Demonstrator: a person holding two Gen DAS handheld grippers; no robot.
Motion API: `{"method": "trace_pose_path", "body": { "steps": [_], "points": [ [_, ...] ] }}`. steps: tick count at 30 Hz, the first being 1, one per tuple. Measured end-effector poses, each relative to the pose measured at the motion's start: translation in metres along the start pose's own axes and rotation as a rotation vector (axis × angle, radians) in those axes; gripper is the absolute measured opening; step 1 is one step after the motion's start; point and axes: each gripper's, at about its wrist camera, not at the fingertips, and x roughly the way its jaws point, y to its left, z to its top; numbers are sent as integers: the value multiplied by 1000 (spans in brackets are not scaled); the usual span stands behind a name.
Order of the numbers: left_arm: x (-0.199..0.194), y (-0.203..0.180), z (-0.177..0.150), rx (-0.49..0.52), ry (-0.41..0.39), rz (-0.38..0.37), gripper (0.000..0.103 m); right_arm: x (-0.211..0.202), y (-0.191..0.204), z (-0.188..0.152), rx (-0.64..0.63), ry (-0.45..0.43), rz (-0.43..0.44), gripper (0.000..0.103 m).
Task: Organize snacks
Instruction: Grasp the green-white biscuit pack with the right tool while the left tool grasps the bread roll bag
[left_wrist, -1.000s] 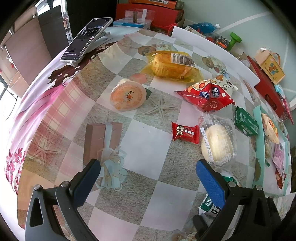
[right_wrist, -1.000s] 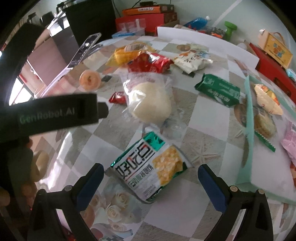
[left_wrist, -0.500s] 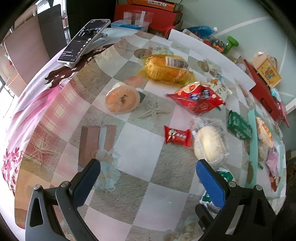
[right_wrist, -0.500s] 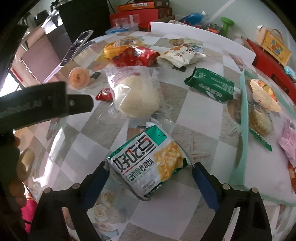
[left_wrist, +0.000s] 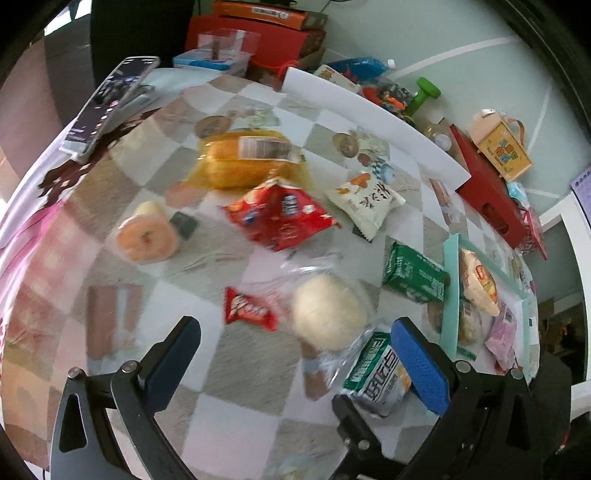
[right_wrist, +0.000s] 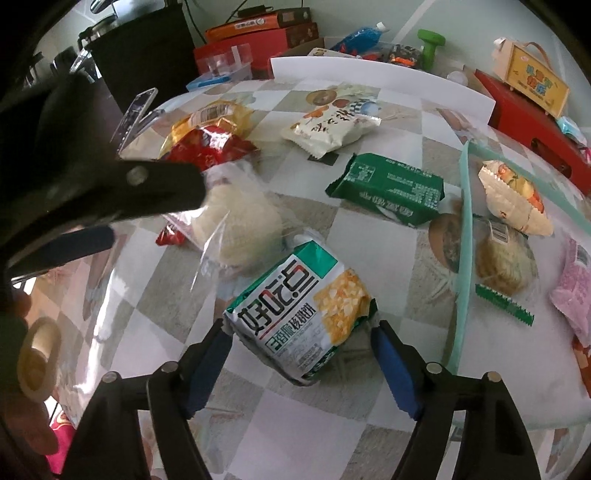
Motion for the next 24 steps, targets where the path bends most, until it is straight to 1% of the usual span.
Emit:
{"method": "trace_pose_path", "body": {
  "steps": [4, 8, 11, 12, 17, 18, 21, 23, 24],
  "points": [
    [10, -9, 6, -7, 4, -7, 102, 2, -7, 4, 21, -5, 9, 79],
    [19, -14, 11, -5, 10, 8, 101, 3, -13, 9, 33, -8, 16, 78],
    [23, -17, 12, 1, 15, 16, 97, 4, -17, 10, 41, -10, 18, 77],
    [25, -19, 13, 6, 18, 26, 94, 3, -17, 10, 44, -11, 17, 77],
    [33, -23, 13, 0, 32, 36, 93, 4, -21, 13, 49, -14, 17, 77],
    [34, -23, 13, 1, 33, 39, 92, 4, -21, 14, 47, -15, 16, 77],
    [34, -20, 13, -4, 31, 53, 73, 8, -21, 17, 40, -17, 11, 77],
    [33, -15, 12, -19, 30, 37, 72, 8, -22, 17, 40, -18, 11, 75],
    [32, -14, 11, -24, 29, 31, 72, 8, -22, 17, 41, -19, 12, 72]
  ]
}}
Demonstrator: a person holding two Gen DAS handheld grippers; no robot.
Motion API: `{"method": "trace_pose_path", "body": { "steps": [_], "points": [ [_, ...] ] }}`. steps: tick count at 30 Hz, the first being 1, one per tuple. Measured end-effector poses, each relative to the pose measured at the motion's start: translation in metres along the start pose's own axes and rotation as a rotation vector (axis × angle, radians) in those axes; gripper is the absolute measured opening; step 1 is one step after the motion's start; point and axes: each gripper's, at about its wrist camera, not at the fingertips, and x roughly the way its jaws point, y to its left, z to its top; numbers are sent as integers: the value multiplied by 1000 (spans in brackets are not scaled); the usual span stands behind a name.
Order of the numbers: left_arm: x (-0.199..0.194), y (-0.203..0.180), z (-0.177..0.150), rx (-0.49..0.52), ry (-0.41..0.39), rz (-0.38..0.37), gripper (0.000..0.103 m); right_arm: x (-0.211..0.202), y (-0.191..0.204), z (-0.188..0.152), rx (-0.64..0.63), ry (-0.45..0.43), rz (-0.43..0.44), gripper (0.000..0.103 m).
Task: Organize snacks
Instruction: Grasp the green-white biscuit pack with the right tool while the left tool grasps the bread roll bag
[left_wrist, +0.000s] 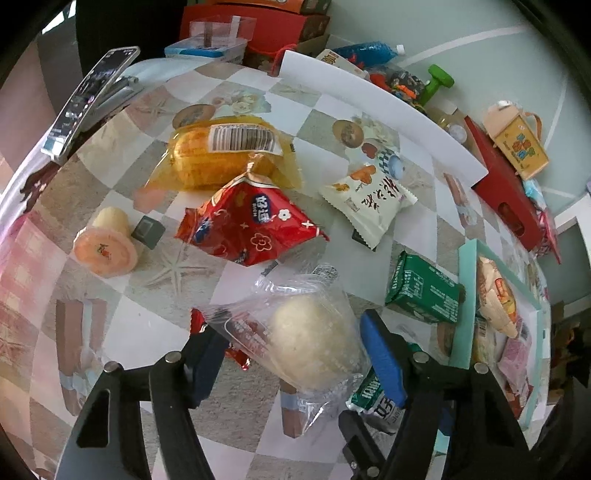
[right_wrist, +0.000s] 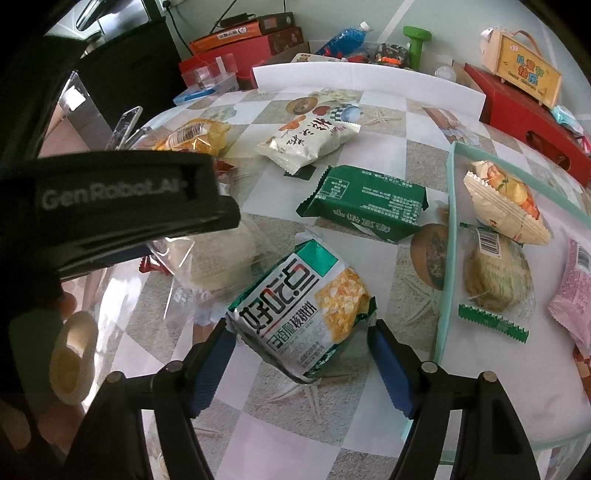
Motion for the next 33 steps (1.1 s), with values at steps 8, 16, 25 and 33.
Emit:
{"method": "trace_pose_path", "body": {
  "steps": [8, 16, 25, 33],
  "points": [
    [-7, 7, -4, -6, -7, -14, 67, -7, -1, -4, 15, -12, 3, 66],
    [-13, 13, -5, -7, -18, -20, 63, -9, -6, -5, 41, -18, 1, 55],
    [-25, 12, -5, 4, -45, -37, 54, -19, -7, -3, 52, -47, 8, 54],
    [-33, 13, -4, 10, -68, -46, 49, -23, -7, -4, 50, -46, 18, 53]
  ]
}}
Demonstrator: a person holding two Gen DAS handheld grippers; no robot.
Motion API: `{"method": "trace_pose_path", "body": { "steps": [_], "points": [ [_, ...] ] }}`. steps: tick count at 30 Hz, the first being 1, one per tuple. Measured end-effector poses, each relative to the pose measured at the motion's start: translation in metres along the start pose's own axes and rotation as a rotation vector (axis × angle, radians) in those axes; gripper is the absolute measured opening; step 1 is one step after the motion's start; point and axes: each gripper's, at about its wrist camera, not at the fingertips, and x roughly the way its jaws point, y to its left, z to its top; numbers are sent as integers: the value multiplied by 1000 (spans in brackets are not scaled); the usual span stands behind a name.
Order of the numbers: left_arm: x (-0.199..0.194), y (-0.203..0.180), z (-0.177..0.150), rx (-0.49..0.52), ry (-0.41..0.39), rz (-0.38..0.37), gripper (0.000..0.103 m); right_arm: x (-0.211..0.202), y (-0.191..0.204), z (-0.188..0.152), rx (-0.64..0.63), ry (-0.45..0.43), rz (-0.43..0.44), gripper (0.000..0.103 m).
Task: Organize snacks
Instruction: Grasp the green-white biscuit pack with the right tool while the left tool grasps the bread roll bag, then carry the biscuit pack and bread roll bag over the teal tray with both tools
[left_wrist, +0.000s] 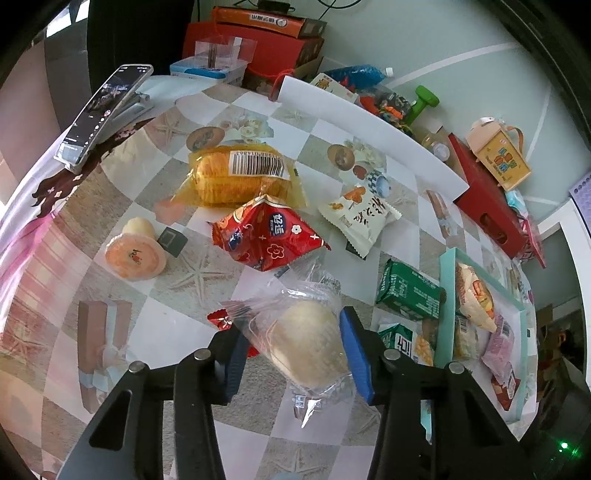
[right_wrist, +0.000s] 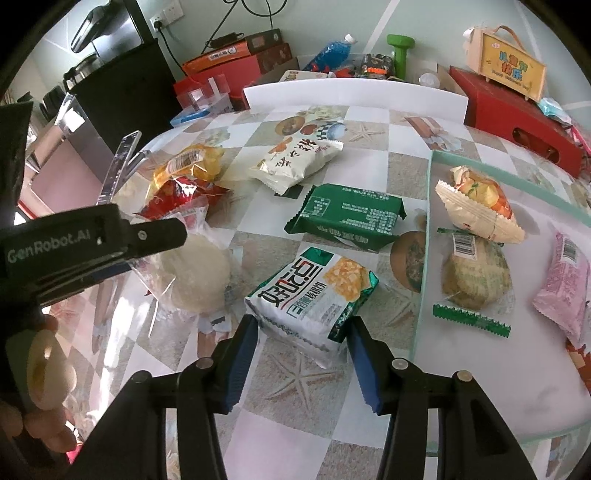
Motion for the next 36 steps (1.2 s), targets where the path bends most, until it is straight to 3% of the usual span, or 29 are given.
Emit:
{"method": "trace_pose_path", "body": {
  "steps": [8, 14, 19, 28, 36],
  "points": [
    [10, 7, -2, -21, 38, -9, 49, 6, -2, -10, -8, 64, -23, 53],
    [16, 10, -2, -45, 67, -31, 50, 5, -1, -12, -17, 63, -21, 54],
    [21, 13, -3, -65, 99, -37, 62, 2, -4, -10, 13, 55, 20, 66],
    [21, 11, -3, -53, 104, -27, 67, -1, -8, 3, 80, -7, 51, 71],
    [23, 1, -2, -9, 111, -18, 81, 15, 8, 3, 9, -5, -71, 71]
  ]
}}
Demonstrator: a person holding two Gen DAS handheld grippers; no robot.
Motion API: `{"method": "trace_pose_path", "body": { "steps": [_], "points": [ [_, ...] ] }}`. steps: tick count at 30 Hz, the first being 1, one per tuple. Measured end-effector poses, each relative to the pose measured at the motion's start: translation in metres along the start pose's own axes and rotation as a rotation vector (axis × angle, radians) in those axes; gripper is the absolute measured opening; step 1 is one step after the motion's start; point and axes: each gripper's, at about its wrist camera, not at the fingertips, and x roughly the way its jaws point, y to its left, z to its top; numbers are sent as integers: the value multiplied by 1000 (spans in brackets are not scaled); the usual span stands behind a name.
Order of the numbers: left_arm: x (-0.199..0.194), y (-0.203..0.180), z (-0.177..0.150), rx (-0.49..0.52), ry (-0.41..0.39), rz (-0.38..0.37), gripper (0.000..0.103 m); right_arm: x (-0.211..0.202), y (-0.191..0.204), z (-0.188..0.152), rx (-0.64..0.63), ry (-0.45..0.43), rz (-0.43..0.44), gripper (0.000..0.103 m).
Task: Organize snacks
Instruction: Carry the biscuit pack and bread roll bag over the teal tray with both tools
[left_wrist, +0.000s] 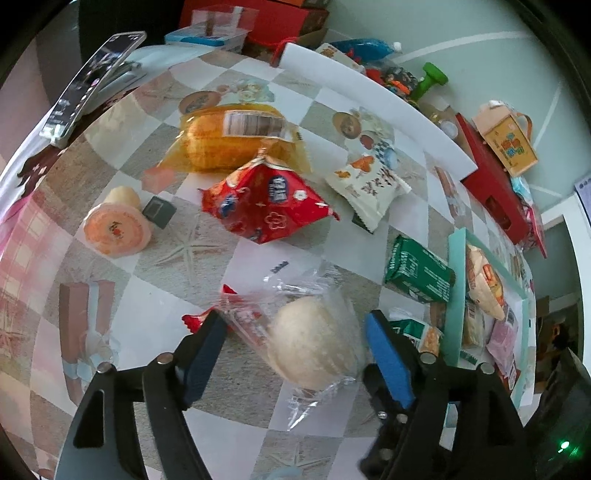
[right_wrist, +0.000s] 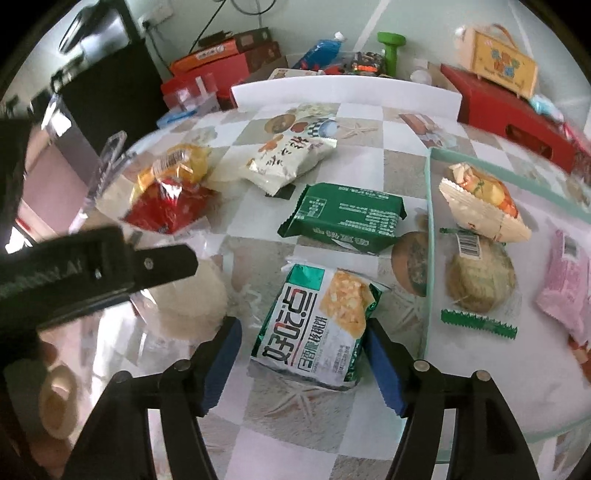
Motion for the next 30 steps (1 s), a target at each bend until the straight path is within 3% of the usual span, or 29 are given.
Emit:
{"method": "trace_pose_path", "body": {
  "steps": [9, 15, 17, 19, 26, 28, 30],
  "points": [
    [16, -24, -5, 103, 44, 78, 85, 0, -3, -2, -17, -2, -48, 70],
    [21, -19, -6, 98, 53, 110, 85, 0, -2, -3, -22, 4, -49, 70],
    [15, -16, -5, 89, 30, 104, 80, 0, -2, -3, -22, 5, -48, 70],
    [11, -14, -5, 93, 13, 113, 66, 0, -2, -3, -20, 8, -49, 70],
    [6, -10, -5, 87, 5, 99, 60, 0, -2, -4, -11, 11, -43, 69],
    [4, -11, -5, 92, -4, 95, 56, -1, -2, -4, -8, 14, -37, 59],
    [2, -13, -6, 97, -14, 87, 54, -2, -4, -4, 5, 19, -29, 59]
  ]
}}
